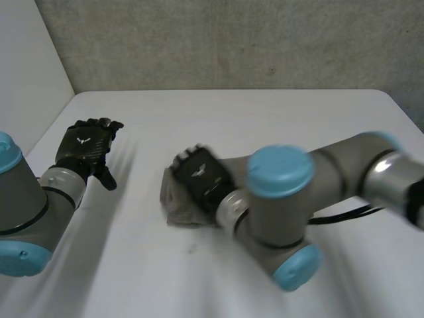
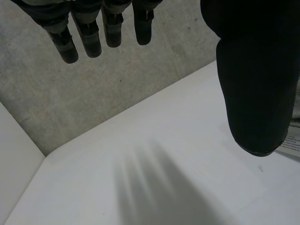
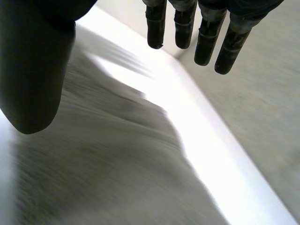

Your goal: Fold the towel.

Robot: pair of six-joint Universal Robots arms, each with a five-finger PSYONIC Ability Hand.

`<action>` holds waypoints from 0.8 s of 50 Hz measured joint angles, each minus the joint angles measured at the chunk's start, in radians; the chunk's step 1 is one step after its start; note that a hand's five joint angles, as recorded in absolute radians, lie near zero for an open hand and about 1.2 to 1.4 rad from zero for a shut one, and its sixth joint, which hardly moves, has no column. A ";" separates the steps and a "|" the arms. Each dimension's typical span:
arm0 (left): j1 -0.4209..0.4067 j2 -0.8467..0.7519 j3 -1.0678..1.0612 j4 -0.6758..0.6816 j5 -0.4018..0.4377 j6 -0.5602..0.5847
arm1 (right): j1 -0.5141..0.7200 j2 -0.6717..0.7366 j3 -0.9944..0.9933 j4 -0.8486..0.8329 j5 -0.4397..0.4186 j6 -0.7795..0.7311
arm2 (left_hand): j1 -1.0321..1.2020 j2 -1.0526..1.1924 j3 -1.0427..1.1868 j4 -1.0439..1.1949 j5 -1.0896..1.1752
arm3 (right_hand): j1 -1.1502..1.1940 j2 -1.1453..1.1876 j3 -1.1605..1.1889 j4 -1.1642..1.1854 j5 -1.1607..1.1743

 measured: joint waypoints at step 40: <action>-0.085 0.045 0.039 -0.009 -0.013 -0.004 | -0.138 -0.154 0.165 -0.127 -0.044 -0.074 | 0.000 0.000 0.000 0.000 0.000 | 1.053 1.028 1.095 1.085 1.090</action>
